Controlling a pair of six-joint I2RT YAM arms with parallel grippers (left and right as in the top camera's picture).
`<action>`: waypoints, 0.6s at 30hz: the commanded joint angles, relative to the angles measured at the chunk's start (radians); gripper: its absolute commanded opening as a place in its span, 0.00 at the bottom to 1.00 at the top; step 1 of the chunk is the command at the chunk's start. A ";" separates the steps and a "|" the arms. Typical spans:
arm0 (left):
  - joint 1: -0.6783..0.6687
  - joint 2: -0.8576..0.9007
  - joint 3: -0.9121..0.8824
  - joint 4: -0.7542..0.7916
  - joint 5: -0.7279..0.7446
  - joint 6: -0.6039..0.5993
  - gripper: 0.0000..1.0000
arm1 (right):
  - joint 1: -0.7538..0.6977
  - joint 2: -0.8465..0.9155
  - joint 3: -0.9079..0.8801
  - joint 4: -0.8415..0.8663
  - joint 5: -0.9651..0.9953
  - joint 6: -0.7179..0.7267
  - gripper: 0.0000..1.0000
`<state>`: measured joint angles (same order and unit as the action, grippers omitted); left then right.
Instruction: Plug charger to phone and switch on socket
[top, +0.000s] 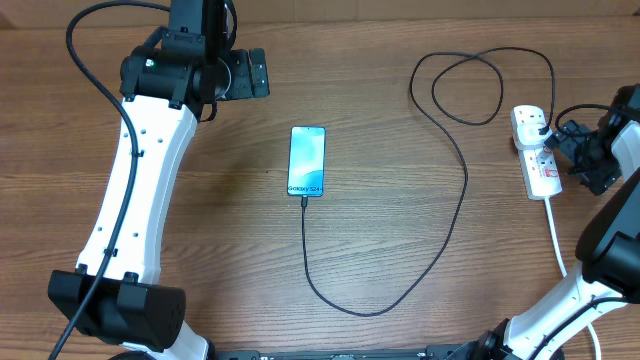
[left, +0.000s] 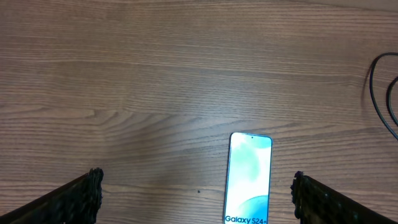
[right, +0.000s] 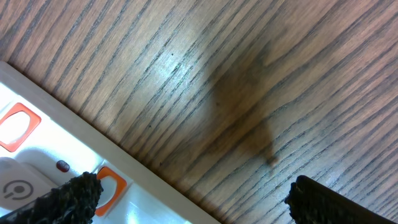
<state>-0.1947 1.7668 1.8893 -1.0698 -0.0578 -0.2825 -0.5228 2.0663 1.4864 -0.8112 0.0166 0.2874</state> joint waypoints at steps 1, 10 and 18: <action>0.005 -0.002 -0.003 0.001 -0.016 -0.010 1.00 | 0.045 0.023 -0.010 -0.022 -0.064 -0.035 0.99; 0.005 -0.002 -0.003 0.001 -0.016 -0.010 1.00 | 0.045 0.023 -0.010 -0.023 -0.094 -0.061 0.99; 0.005 -0.002 -0.003 0.001 -0.016 -0.010 1.00 | 0.046 0.023 -0.010 -0.021 -0.109 -0.073 0.99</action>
<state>-0.1947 1.7668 1.8893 -1.0698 -0.0578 -0.2825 -0.5228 2.0663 1.4872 -0.8112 0.0097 0.2581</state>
